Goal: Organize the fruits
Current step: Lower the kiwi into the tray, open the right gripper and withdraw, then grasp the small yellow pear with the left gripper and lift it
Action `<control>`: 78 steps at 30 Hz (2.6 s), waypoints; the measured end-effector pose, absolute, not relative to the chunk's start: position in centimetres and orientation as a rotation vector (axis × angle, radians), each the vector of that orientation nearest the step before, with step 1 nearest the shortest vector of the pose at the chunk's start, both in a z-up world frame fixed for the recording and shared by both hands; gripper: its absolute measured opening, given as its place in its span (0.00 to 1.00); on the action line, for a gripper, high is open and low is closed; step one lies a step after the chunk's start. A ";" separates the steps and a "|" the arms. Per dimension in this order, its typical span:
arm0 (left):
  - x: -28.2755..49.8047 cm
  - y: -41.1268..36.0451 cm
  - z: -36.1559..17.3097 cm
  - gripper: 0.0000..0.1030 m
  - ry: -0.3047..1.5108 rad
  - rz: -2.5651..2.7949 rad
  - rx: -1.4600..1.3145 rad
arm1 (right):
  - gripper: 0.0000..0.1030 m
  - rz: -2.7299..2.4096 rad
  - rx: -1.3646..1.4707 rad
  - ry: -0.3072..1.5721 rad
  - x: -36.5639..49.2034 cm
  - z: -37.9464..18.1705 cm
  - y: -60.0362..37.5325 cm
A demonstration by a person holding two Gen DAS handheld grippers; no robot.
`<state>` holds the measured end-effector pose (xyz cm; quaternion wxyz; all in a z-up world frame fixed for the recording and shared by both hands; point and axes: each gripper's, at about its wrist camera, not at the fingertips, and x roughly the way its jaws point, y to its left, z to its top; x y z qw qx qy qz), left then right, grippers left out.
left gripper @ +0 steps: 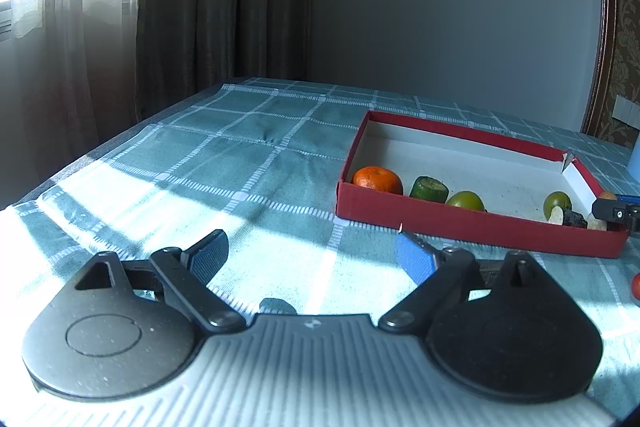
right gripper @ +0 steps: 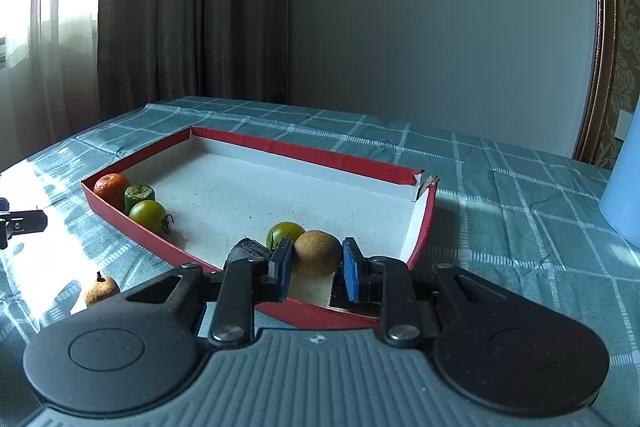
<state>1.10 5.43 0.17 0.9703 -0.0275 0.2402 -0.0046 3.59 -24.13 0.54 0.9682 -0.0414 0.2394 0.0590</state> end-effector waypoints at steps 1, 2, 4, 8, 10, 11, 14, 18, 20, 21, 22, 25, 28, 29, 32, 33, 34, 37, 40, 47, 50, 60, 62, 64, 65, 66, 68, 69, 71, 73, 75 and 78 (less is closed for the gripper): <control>1.1 5.4 0.2 0.87 0.486 -0.009 -0.055 | 0.25 0.121 -0.083 0.490 3.7 0.3 -24.1; 1.1 5.4 0.1 0.87 0.486 -0.009 -0.055 | 0.25 0.121 -0.087 0.488 3.7 0.2 -24.0; 1.1 5.4 0.2 0.87 0.485 -0.009 -0.055 | 0.25 0.117 -0.103 0.482 3.7 0.1 -23.8; 1.1 5.4 0.1 0.87 0.486 -0.008 -0.054 | 0.25 0.111 -0.110 0.474 3.6 0.0 -23.8; 1.2 5.4 0.1 0.87 0.487 -0.008 -0.054 | 0.25 0.099 -0.119 0.467 3.6 -0.1 -23.7; 1.1 5.4 0.1 0.87 0.488 -0.007 -0.054 | 0.25 0.097 -0.123 0.465 3.6 -0.2 -23.7; 1.2 5.4 0.1 0.87 0.488 -0.007 -0.053 | 0.25 0.093 -0.121 0.460 3.6 -0.2 -23.8; 1.1 5.5 0.1 0.87 0.490 -0.006 -0.053 | 0.26 0.090 -0.121 0.458 3.7 -0.3 -23.8; 1.1 5.4 0.1 0.87 0.490 -0.007 -0.053 | 0.31 0.084 -0.122 0.459 3.7 -0.3 -23.8; 1.1 5.4 0.1 0.87 0.489 -0.007 -0.053 | 0.33 0.080 -0.120 0.460 3.8 -0.3 -23.9; 1.1 5.4 0.1 0.87 0.490 -0.007 -0.053 | 0.41 0.077 -0.116 0.461 3.8 -0.3 -23.9; 1.1 5.5 0.1 0.87 0.490 -0.007 -0.054 | 0.52 0.064 -0.095 0.440 3.6 -0.1 -24.3; 1.2 5.5 0.1 0.87 0.490 -0.006 -0.055 | 0.52 0.065 -0.057 0.406 2.9 0.6 -25.0; 1.1 5.5 0.1 0.87 0.490 -0.006 -0.055 | 0.52 0.066 -0.033 0.398 2.6 0.9 -25.4; 1.1 5.4 0.0 0.87 0.491 -0.010 -0.053 | 0.52 0.076 0.065 0.377 1.4 1.7 -27.0; 1.1 5.4 0.0 0.87 0.493 -0.014 -0.052 | 0.52 0.078 0.092 0.372 0.8 1.8 -27.5; 1.1 5.4 0.1 0.87 0.494 -0.026 -0.053 | 0.52 0.081 0.119 0.367 0.2 1.9 -27.9; 0.7 4.9 0.3 0.87 0.483 -0.065 -0.041 | 0.60 0.101 0.167 0.352 -2.0 1.9 -28.7; 0.0 3.2 0.5 0.86 0.470 -0.089 0.025 | 0.63 0.123 0.185 0.346 -4.2 1.5 -29.1; 1.1 0.2 0.7 0.75 0.587 -0.182 -0.058 | 0.64 0.164 0.230 0.394 -6.8 -0.6 -29.2; 1.4 -0.8 0.7 0.70 0.612 -0.196 -0.071 | 0.74 0.167 0.259 0.371 -7.3 -0.7 -29.7; 1.4 -4.1 -0.2 0.60 0.641 -0.231 0.003 | 0.75 0.157 0.304 0.391 -7.0 -1.1 -30.3; 1.3 -4.6 -0.6 0.54 0.645 -0.229 0.030 | 0.77 0.155 0.302 0.390 -7.1 -1.1 -30.3; 1.2 -4.6 -0.6 0.54 0.639 -0.228 0.032 | 0.80 0.148 0.298 0.390 -7.1 -1.0 -30.2; 1.2 -4.6 -0.6 0.53 0.639 -0.230 0.030 | 0.81 0.147 0.297 0.390 -7.1 -1.0 -30.2; 1.2 -4.6 -0.6 0.52 0.637 -0.232 0.029 | 0.81 0.147 0.297 0.390 -7.1 -1.0 -30.2; 1.1 -4.6 -0.7 0.47 0.631 -0.242 0.027 | 0.81 0.144 0.298 0.391 -7.1 -1.0 -30.2; 1.0 -4.7 -0.6 0.44 0.628 -0.249 0.033 | 0.81 0.143 0.300 0.393 -7.1 -1.0 -30.3; 0.8 -4.9 -0.6 0.41 0.618 -0.252 0.051 | 0.81 0.139 0.307 0.397 -7.0 -1.1 -30.4; 0.7 -5.1 -0.6 0.35 0.614 -0.262 0.057 | 0.81 0.136 0.313 0.401 -7.0 -1.1 -30.4; 0.5 -5.1 -0.6 0.28 0.611 -0.281 0.056 | 0.81 0.136 0.316 0.404 -6.9 -1.2 -30.5; 0.3 -5.2 -0.6 0.24 0.606 -0.290 0.063 | 0.81 0.135 0.320 0.409 -6.8 -1.2 -30.5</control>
